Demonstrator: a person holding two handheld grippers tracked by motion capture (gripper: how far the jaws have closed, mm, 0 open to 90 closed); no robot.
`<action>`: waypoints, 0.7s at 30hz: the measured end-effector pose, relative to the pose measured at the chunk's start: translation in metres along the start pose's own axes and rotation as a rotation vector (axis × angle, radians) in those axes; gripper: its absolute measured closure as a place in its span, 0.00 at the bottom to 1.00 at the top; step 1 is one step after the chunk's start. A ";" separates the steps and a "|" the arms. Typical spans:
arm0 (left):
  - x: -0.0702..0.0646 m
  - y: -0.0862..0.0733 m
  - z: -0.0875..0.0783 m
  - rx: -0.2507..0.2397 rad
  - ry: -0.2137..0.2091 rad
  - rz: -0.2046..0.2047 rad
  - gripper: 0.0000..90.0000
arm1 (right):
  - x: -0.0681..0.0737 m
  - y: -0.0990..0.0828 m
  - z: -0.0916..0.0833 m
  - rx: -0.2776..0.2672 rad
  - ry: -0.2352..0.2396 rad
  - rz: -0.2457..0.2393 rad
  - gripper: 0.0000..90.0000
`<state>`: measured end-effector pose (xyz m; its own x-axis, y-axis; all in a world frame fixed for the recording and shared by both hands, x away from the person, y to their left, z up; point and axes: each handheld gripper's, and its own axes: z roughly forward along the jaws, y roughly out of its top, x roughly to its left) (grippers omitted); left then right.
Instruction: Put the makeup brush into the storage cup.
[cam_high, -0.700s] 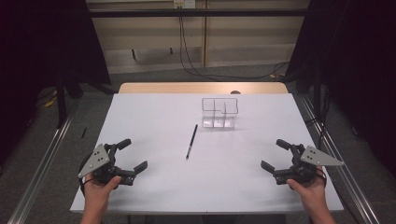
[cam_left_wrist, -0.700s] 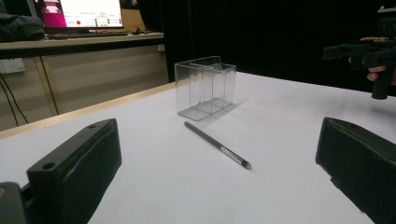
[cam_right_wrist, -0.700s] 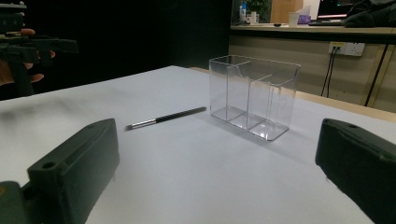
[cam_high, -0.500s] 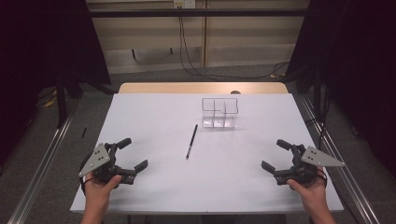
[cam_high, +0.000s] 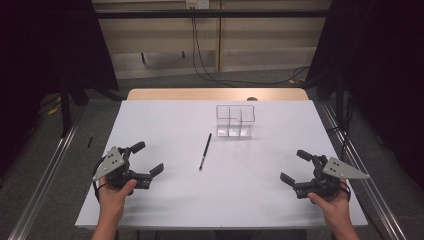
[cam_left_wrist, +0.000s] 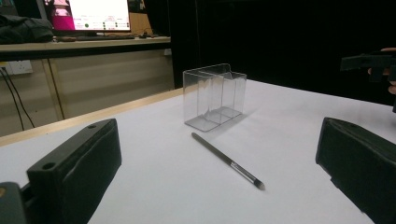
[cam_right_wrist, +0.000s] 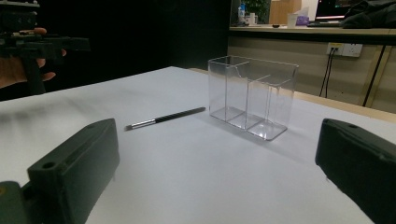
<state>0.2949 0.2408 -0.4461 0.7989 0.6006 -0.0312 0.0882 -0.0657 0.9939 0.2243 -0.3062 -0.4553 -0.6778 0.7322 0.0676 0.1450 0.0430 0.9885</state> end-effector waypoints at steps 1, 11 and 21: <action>0.001 0.001 0.003 -0.007 -0.001 -0.007 0.00 | 0.000 0.000 0.000 -0.001 -0.001 -0.001 0.00; -0.001 0.005 0.023 0.009 -0.024 0.001 0.00 | 0.001 0.000 -0.001 -0.003 0.002 -0.004 0.00; -0.003 0.010 0.044 -0.002 -0.041 -0.004 0.00 | 0.001 0.000 -0.001 -0.007 0.002 -0.007 0.00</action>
<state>0.3200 0.2033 -0.4403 0.8225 0.5674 -0.0397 0.0903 -0.0614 0.9940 0.2232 -0.3065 -0.4547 -0.6799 0.7308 0.0609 0.1355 0.0436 0.9898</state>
